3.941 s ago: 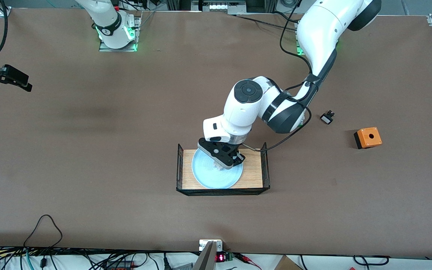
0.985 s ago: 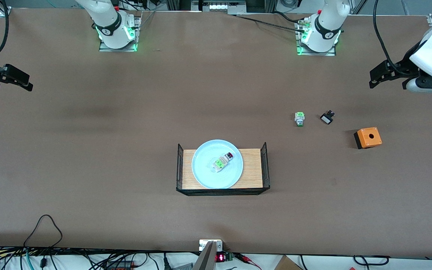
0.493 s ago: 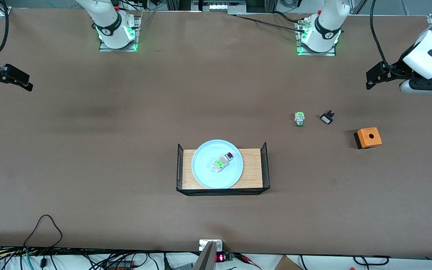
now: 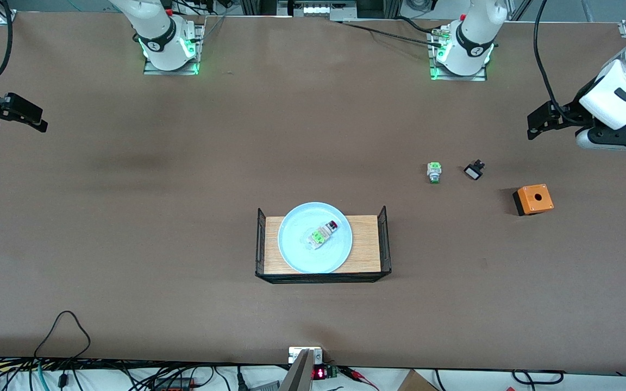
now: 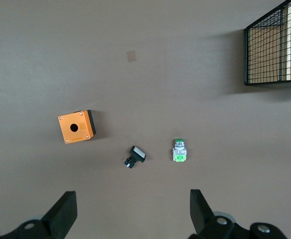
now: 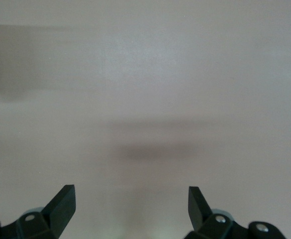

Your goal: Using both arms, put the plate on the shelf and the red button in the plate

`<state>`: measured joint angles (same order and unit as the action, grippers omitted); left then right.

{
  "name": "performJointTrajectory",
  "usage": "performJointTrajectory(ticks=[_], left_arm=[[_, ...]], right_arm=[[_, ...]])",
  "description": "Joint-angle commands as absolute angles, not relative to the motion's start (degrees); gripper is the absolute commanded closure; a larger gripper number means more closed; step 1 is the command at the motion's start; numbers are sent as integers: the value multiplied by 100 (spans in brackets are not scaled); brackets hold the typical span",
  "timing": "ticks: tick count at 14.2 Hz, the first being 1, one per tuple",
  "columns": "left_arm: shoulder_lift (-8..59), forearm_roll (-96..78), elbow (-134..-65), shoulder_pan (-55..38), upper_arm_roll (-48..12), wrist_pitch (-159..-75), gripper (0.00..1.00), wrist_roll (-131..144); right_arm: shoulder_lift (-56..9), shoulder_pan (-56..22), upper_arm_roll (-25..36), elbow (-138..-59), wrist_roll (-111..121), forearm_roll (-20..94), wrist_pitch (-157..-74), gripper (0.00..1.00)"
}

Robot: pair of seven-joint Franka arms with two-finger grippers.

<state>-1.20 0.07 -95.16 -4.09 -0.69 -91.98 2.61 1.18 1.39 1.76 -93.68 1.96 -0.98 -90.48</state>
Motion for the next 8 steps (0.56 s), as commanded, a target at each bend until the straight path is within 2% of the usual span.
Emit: performJointTrajectory(ticks=[1,8], left_arm=[[-53,132,-9343,-475,9,-9141,0,141],[-26,114,-9334,-475,9,-9132,0,176]], right_arm=[[176,176,167,-9369,193,-62,-9062,0],[176,167,167,-9352,202,-79,-9017,0]])
